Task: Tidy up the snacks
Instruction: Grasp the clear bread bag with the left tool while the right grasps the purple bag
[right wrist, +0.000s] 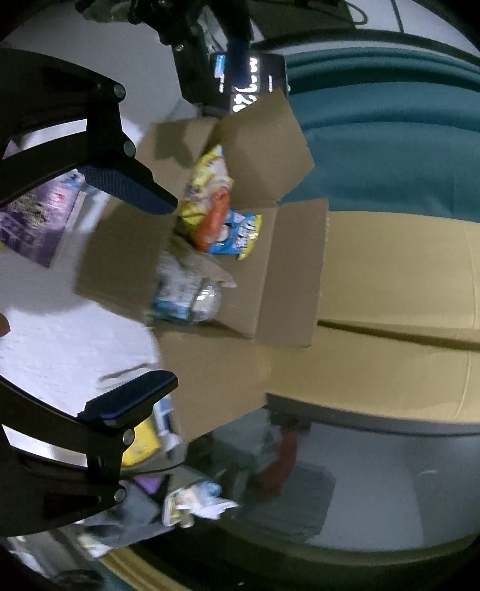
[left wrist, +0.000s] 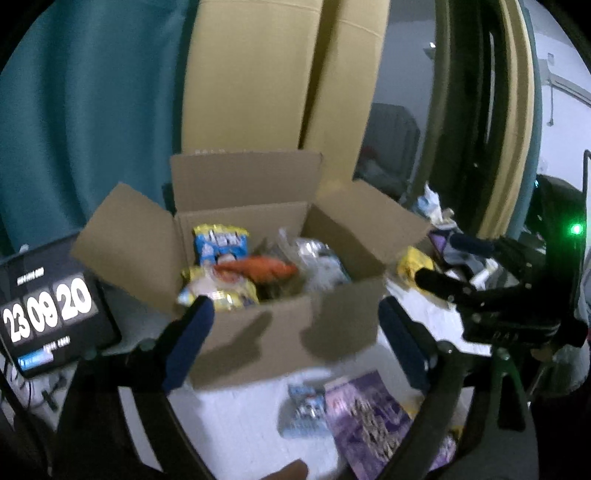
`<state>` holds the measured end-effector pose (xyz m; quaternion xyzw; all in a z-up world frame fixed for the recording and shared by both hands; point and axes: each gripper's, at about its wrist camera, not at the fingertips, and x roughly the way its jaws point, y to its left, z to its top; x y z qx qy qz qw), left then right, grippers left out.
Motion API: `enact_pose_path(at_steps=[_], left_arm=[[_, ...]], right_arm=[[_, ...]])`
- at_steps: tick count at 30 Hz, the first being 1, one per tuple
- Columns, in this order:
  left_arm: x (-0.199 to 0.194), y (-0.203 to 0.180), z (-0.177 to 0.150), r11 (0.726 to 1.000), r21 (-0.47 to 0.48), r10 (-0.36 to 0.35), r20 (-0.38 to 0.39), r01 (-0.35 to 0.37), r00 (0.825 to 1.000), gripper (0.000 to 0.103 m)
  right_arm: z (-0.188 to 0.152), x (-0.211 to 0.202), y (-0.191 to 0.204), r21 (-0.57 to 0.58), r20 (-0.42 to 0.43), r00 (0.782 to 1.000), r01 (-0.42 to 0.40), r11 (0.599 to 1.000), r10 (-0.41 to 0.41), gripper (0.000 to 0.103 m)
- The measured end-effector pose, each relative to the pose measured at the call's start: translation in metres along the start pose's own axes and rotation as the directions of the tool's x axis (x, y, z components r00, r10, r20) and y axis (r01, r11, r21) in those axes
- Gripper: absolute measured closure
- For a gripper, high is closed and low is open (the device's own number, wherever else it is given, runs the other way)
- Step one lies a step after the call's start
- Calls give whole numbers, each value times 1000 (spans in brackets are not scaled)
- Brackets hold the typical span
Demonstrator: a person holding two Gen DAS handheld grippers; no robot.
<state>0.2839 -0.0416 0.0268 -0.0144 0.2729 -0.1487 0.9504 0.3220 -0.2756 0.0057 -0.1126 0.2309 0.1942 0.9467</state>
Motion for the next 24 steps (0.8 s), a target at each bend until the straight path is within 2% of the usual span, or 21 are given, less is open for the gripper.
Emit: enact_pose_path(at_steps=[13, 19, 24], left_arm=[[-38, -16, -91, 998, -69, 3, -102, -10, 995, 11], [-42, -22, -146, 994, -106, 17, -201, -38, 979, 11], [-49, -30, -185, 994, -93, 39, -263, -66, 964, 11]], right_arm=[[-85, -46, 12, 114, -86, 995, -48, 992, 58, 14], [-116, -50, 22, 142, -121, 988, -76, 987, 94, 14], [-134, -62, 29, 159, -119, 987, -88, 983, 107, 14]])
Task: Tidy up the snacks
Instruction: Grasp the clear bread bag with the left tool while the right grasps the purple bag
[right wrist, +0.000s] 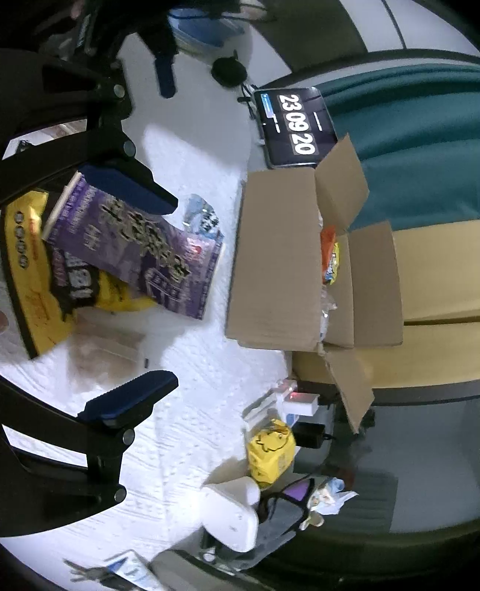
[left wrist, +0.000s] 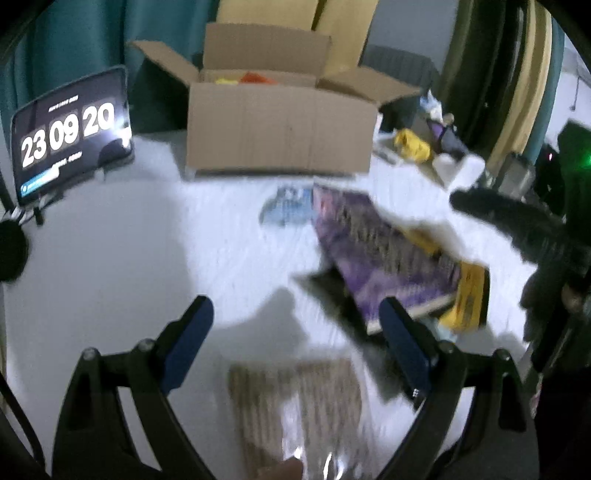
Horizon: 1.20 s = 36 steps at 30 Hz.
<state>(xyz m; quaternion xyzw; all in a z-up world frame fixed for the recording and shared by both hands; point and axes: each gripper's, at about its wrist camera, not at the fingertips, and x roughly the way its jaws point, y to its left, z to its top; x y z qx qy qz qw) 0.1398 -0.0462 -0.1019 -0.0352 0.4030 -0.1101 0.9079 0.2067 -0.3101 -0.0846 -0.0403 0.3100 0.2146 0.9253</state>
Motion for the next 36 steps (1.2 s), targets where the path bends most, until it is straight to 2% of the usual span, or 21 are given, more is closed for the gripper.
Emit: enact_pose_path(at_steps=[7, 11, 13, 16, 19, 22, 29, 33, 34, 35, 36], left_arm=[[-5, -9, -34, 1000, 18, -12, -49, 13, 999, 11], [7, -15, -48, 997, 64, 35, -89, -30, 995, 11], [14, -9, -51, 998, 51, 29, -115, -23, 993, 11], [11, -4, -52, 998, 59, 25, -90, -20, 996, 13], [8, 6, -51, 999, 39, 12, -69, -10, 998, 23], [6, 21, -47, 1000, 7, 7, -54, -6, 999, 27], [3, 56, -36, 998, -59, -2, -13, 1, 1000, 28], [3, 66, -30, 997, -73, -19, -1, 19, 1000, 28], [3, 66, -29, 997, -71, -22, 4, 22, 1000, 28], [2, 66, -27, 997, -68, -24, 9, 25, 1000, 28], [2, 66, -25, 997, -66, -25, 13, 26, 1000, 28]], right_arm=[[-22, -8, 10, 10, -11, 1000, -15, 1000, 15, 14], [-28, -6, 14, 17, -21, 1000, -19, 1000, 19, 14], [-28, -2, 16, 20, -28, 999, -19, 1000, 20, 14], [-25, 6, 21, 20, -43, 999, -24, 1000, 25, 14], [-20, 18, 26, 14, -67, 997, -33, 999, 34, 14], [-15, 34, 32, 12, -110, 993, -47, 999, 48, 14], [-20, 86, 44, 29, -253, 967, -24, 999, 31, 14], [-21, 98, 54, -19, -254, 967, -12, 1000, 7, 14], [-22, 100, 56, -31, -253, 967, -8, 999, 0, 15], [-24, 101, 58, -46, -250, 968, -8, 999, -4, 23], [-24, 102, 60, -55, -248, 969, -16, 998, 2, 38]])
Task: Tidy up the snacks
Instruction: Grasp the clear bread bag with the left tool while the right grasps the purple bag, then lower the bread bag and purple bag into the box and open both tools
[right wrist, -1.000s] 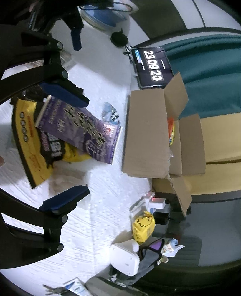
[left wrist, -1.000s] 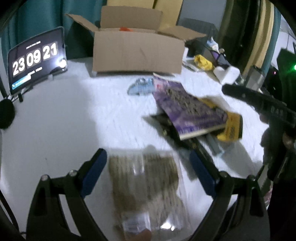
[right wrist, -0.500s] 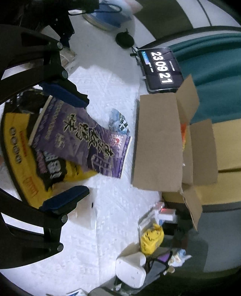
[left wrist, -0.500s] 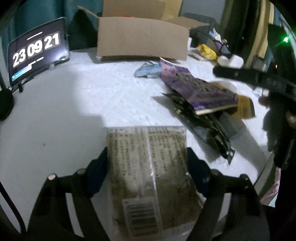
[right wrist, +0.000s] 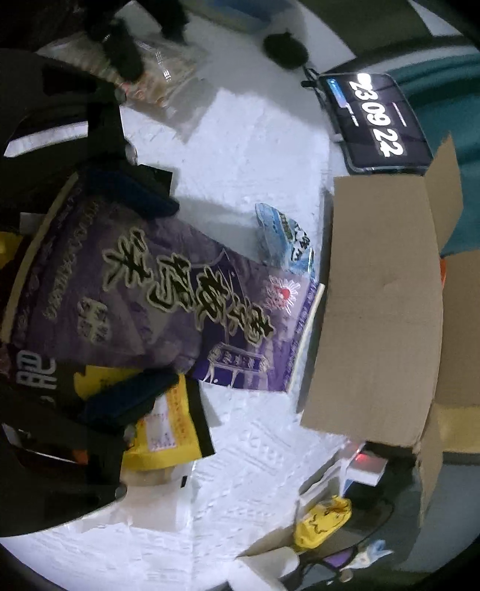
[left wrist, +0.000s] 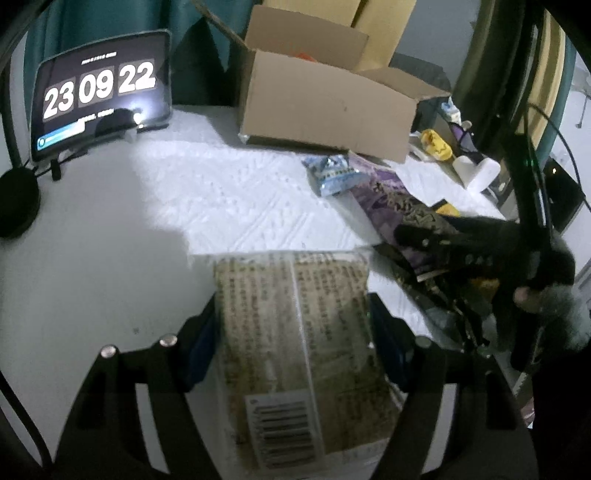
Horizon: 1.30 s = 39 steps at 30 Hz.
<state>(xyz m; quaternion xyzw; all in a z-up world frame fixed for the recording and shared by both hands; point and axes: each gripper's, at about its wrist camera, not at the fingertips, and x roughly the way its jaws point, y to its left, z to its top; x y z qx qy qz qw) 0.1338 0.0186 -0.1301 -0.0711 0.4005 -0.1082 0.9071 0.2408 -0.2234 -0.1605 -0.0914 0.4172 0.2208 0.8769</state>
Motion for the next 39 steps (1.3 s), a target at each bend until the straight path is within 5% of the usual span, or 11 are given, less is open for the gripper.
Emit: enact_pose_path(at_steps=[3, 8, 21, 26, 29, 39], left_arm=[[-2, 2, 6, 1000, 4, -3, 12, 3, 1000, 28], [-9, 2, 20, 1000, 11, -1, 42, 1, 999, 28], [-27, -10, 85, 996, 81, 14, 169, -28, 986, 28], [-30, -14, 121, 993, 101, 31, 227, -55, 973, 28], [-31, -16, 146, 992, 108, 39, 271, -71, 962, 28], [-12, -19, 211, 989, 119, 41, 331, -85, 943, 28]], right_arm=[[0, -2, 6, -29, 5, 1000, -1, 1000, 1, 54], [8, -23, 6, -40, 55, 998, -1, 999, 3, 64], [62, -98, -11, -59, 260, 964, -34, 998, 48, 66], [88, -104, -23, -78, 302, 951, -43, 996, 65, 66], [105, -107, -31, -88, 327, 942, -49, 995, 76, 76], [148, -92, -44, -107, 363, 926, -70, 992, 104, 85]])
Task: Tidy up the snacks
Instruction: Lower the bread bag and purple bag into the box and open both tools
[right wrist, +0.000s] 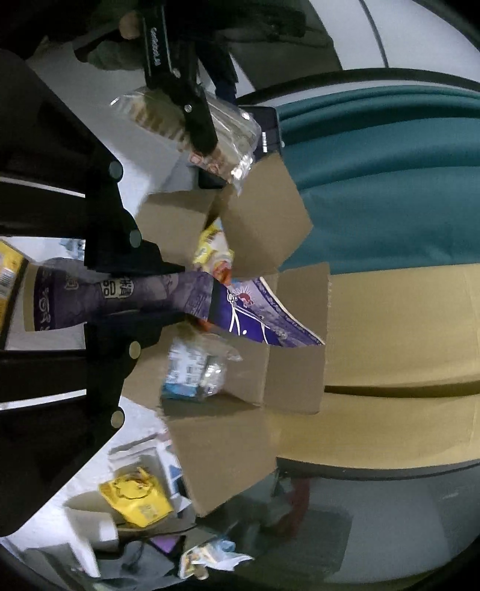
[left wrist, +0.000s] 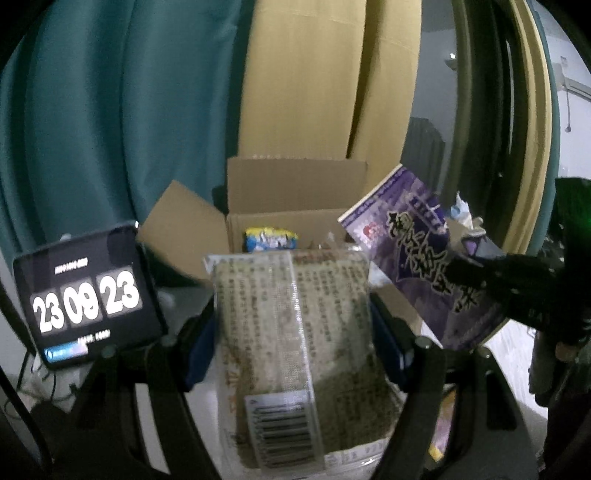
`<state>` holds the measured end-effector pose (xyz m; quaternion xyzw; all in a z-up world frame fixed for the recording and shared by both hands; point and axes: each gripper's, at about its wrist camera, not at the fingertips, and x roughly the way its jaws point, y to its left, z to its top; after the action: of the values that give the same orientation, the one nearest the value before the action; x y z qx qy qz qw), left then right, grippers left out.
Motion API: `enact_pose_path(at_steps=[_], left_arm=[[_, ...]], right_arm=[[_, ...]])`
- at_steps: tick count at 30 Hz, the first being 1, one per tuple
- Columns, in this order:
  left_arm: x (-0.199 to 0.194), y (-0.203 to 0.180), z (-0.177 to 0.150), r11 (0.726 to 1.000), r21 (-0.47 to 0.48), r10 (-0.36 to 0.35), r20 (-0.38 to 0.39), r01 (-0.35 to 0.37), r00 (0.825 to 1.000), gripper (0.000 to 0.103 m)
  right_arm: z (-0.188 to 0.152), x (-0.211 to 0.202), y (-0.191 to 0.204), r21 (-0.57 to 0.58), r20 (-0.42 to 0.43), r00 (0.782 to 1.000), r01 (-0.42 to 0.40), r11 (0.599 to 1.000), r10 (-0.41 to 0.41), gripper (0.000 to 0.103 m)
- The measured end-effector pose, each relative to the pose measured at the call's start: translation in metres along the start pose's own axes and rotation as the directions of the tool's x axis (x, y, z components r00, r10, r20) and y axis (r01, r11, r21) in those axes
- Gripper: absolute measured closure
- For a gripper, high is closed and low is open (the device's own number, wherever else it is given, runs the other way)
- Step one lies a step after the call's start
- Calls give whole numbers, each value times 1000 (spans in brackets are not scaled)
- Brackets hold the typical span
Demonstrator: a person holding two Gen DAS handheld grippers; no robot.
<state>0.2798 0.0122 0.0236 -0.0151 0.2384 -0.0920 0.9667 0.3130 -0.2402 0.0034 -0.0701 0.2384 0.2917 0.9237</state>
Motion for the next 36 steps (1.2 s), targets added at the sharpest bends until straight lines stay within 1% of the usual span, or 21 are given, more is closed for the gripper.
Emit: enact_pose_path(at_steps=[3, 9, 13, 18, 21, 24, 25, 26, 28, 29, 30, 33, 36], left_arm=[[15, 4, 13, 1000, -11, 9, 15, -9, 1000, 28], [56, 10, 41, 1000, -13, 26, 13, -25, 1000, 28], [81, 15, 52, 999, -18, 30, 7, -30, 1000, 28], [111, 23, 58, 999, -27, 38, -16, -38, 999, 28], [126, 27, 61, 999, -42, 24, -29, -25, 999, 27], [140, 30, 63, 998, -63, 24, -51, -28, 998, 26], [142, 30, 64, 997, -68, 24, -53, -27, 998, 24], [144, 30, 64, 997, -73, 23, -51, -27, 998, 21], [143, 31, 65, 997, -76, 19, -43, -22, 999, 13], [141, 31, 65, 997, -74, 20, -40, -23, 999, 12], [139, 30, 65, 997, -72, 23, -38, -26, 999, 12], [130, 31, 68, 996, -79, 31, -16, -32, 999, 11], [113, 28, 70, 996, -77, 35, 6, -35, 999, 11]], right_arm=[[13, 7, -7, -7, 19, 1000, 4, 1000, -4, 85], [42, 26, -19, -31, 53, 999, 15, 999, -13, 85], [59, 45, -23, -51, 63, 998, 25, 998, -22, 85], [72, 74, -28, -65, 49, 999, 26, 998, -23, 85], [75, 93, -29, -76, 35, 999, 36, 996, -33, 85], [77, 115, -27, -88, 11, 998, 57, 994, -56, 84], [77, 125, -25, -98, -10, 998, 56, 994, -58, 84], [76, 130, -24, -109, -24, 998, 50, 993, -53, 80], [76, 139, -20, -116, -41, 998, 46, 992, -51, 69], [75, 139, -19, -117, -40, 998, 48, 992, -53, 56], [75, 138, -17, -119, -38, 998, 45, 992, -50, 47], [75, 130, -17, -116, -32, 998, 44, 992, -48, 46], [74, 118, -17, -111, -27, 998, 55, 992, -58, 46]])
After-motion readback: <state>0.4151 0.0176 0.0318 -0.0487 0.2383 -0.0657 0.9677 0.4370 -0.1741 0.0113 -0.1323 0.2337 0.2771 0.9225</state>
